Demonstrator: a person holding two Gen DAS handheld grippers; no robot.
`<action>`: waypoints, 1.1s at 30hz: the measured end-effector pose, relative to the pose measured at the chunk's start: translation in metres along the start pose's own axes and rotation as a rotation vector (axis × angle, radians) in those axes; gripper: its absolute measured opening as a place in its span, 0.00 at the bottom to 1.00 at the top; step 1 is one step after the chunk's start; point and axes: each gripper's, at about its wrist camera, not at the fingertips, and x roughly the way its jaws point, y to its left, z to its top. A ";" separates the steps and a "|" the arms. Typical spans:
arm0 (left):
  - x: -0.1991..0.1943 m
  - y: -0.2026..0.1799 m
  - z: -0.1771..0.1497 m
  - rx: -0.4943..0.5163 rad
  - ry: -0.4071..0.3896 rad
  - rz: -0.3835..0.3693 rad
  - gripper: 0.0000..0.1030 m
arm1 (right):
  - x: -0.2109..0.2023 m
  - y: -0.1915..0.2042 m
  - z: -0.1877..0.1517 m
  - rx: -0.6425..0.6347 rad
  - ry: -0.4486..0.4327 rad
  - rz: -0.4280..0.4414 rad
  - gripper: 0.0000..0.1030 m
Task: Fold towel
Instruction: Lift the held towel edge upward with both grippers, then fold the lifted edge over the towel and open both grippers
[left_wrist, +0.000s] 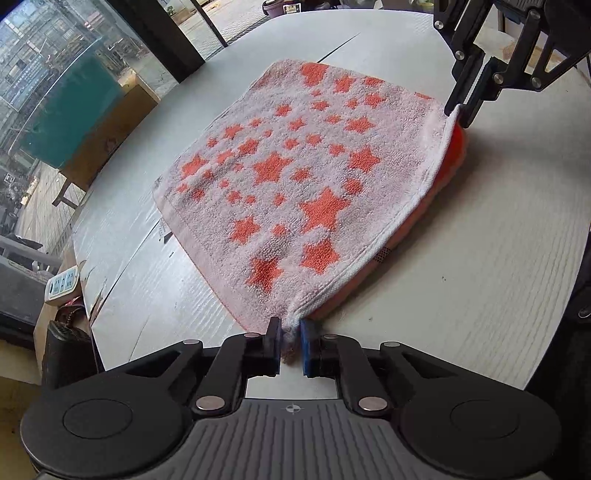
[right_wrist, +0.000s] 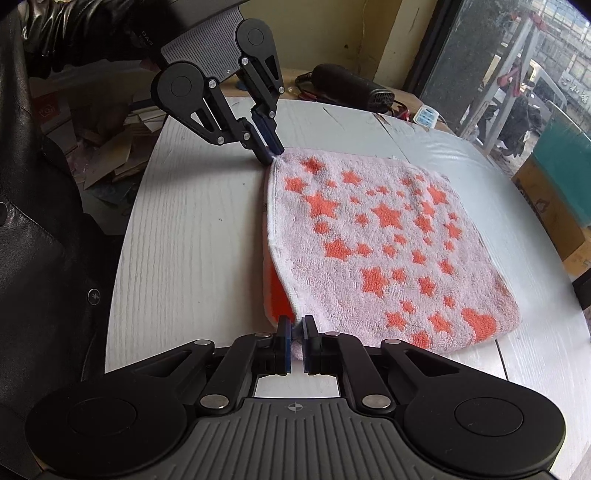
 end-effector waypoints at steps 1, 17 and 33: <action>-0.001 0.003 0.001 -0.041 -0.004 -0.018 0.08 | 0.001 -0.001 0.000 0.018 0.000 -0.006 0.05; -0.040 0.048 0.031 -0.260 -0.161 -0.019 0.01 | -0.029 -0.039 0.015 0.174 -0.132 -0.079 0.04; -0.046 -0.032 -0.005 0.151 -0.141 0.048 0.26 | -0.044 -0.049 0.023 0.163 -0.170 -0.095 0.04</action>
